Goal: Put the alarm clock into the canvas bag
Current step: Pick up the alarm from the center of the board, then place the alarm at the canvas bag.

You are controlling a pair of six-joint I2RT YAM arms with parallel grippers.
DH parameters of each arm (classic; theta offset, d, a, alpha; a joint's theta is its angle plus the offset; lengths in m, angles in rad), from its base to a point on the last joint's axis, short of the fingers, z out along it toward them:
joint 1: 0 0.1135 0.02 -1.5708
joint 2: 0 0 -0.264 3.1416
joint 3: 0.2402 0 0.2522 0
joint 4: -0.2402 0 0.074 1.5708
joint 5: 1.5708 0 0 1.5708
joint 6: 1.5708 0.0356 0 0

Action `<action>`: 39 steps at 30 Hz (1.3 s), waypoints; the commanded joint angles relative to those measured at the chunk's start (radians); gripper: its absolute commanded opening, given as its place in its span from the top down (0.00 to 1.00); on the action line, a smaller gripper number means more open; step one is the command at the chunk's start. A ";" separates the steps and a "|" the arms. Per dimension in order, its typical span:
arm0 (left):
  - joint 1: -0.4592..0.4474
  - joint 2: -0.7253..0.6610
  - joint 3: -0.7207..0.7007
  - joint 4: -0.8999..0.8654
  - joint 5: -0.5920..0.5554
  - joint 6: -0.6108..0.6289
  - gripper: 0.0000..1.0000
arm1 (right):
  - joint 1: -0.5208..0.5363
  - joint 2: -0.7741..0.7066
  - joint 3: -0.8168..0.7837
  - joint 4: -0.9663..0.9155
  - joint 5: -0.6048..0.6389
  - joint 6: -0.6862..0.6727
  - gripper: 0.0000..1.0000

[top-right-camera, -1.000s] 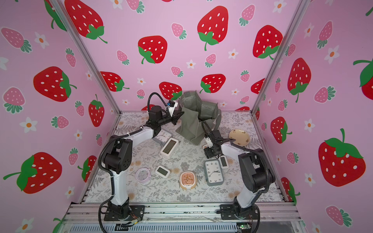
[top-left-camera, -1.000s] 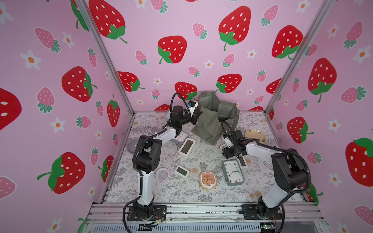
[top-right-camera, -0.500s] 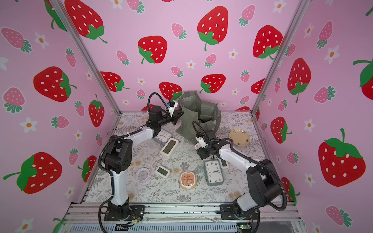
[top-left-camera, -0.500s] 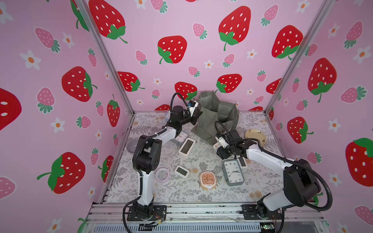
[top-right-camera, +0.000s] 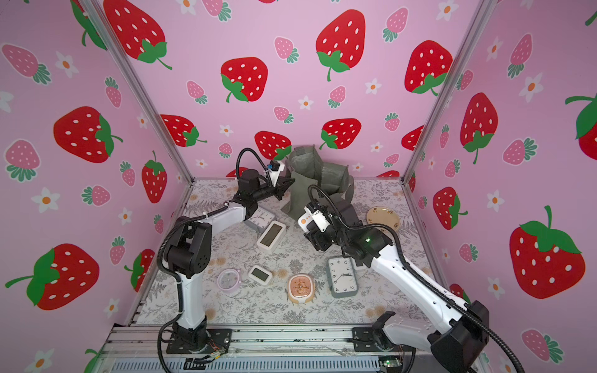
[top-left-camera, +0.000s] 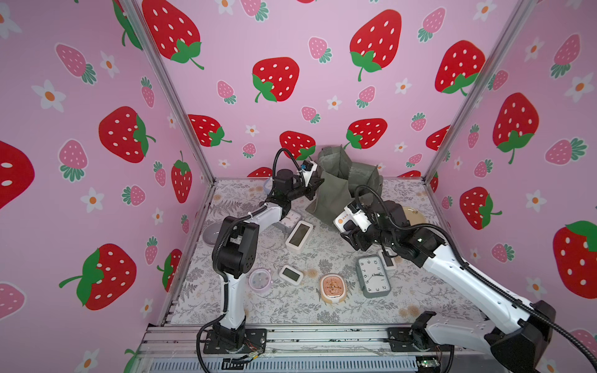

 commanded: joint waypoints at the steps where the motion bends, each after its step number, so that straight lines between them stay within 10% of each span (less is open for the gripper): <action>1: -0.008 0.007 0.022 -0.011 0.027 0.003 1.00 | -0.019 0.002 0.078 0.013 0.007 -0.021 0.45; 26: -0.026 0.005 0.025 0.006 0.030 -0.032 0.99 | -0.332 0.586 0.742 -0.060 -0.103 -0.076 0.43; 39: -0.026 -0.014 0.014 -0.004 0.008 -0.014 0.68 | -0.359 0.833 1.016 -0.173 -0.168 -0.091 0.46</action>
